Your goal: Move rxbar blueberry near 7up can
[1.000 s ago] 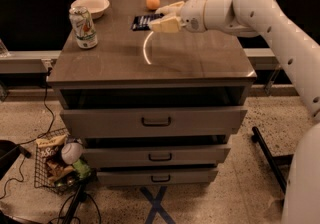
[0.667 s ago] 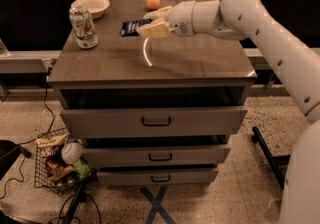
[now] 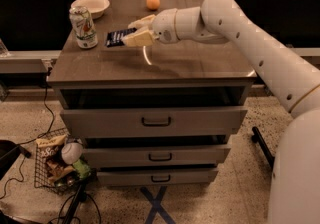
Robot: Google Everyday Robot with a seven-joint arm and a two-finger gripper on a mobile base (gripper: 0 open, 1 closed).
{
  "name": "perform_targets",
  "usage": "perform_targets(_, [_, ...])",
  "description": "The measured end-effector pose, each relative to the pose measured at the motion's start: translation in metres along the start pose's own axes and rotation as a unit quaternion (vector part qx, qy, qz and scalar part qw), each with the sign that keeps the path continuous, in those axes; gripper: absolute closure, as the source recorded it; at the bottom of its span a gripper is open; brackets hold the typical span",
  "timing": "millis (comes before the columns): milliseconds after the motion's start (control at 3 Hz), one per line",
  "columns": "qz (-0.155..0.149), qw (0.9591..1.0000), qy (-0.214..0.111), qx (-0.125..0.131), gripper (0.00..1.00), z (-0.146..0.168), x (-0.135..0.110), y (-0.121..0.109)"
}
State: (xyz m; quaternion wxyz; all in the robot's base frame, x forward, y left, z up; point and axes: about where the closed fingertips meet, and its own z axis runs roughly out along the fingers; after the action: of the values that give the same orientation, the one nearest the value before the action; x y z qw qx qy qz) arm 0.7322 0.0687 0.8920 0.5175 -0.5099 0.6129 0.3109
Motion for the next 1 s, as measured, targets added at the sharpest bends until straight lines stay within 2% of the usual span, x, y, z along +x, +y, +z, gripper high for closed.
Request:
perform_targets(333, [0.006, 0.9993, -0.010, -0.035, 1.00, 0.0160, -0.0017, 0.0130])
perform_targets(667, [0.006, 0.9992, -0.010, -0.038, 0.82, 0.0181, -0.0018, 0.0149])
perform_targets(1000, [0.006, 0.9991, -0.010, -0.042, 0.51, 0.0219, -0.0022, 0.0173])
